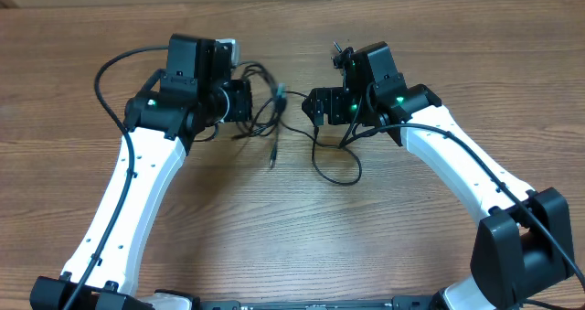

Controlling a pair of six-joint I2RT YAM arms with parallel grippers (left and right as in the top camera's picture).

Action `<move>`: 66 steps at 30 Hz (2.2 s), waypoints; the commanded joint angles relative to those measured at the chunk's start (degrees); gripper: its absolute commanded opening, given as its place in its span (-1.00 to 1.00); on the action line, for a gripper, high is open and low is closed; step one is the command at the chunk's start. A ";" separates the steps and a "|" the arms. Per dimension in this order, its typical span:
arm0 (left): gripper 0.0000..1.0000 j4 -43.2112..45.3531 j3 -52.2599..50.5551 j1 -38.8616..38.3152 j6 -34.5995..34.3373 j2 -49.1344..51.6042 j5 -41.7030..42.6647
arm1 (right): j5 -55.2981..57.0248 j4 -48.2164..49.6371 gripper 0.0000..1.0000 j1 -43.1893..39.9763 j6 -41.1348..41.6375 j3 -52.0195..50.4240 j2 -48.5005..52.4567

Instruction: Untangle cables

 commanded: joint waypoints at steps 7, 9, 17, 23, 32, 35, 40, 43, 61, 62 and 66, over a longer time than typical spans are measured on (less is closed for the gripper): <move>-0.91 4.20 0.44 -0.11 10.67 -0.13 23.74 | 0.02 3.87 1.00 -0.04 -0.39 1.46 -1.53; -0.92 4.04 0.44 -0.11 10.64 -0.13 24.02 | 0.04 4.33 1.00 -0.04 -0.39 1.46 -1.53; -0.92 4.02 0.44 0.61 10.64 -0.81 23.58 | 2.38 1.99 1.00 -0.83 -0.37 1.46 -1.53; -0.92 4.09 0.44 2.32 10.64 -1.20 24.24 | 3.45 -0.07 0.99 -2.12 -0.37 1.46 -1.53; -0.92 4.35 0.44 5.62 10.69 -4.31 25.68 | 6.16 -3.69 0.99 -4.63 -0.39 1.44 -1.53; -0.92 4.33 0.44 5.84 11.37 -4.92 25.59 | 3.91 -3.43 0.99 -4.72 -0.39 1.44 -1.53; -0.91 3.61 0.44 5.90 12.83 -4.96 25.51 | -3.23 -1.25 0.99 -4.72 -0.61 1.44 -1.53; -0.92 3.04 0.44 5.90 13.20 -4.96 25.00 | -5.31 0.09 0.99 -4.72 -0.61 1.44 -1.53; -0.92 5.84 0.44 5.88 2.60 -4.96 19.26 | -22.21 1.73 0.99 -2.29 -5.14 1.44 -1.53; -0.92 6.40 0.44 5.86 1.46 -4.96 19.28 | -22.18 1.73 0.99 -1.92 -5.14 1.44 -1.53; -0.92 8.04 0.44 5.86 -4.33 -4.96 19.39 | -20.04 1.81 0.99 -0.52 -5.11 1.44 -1.53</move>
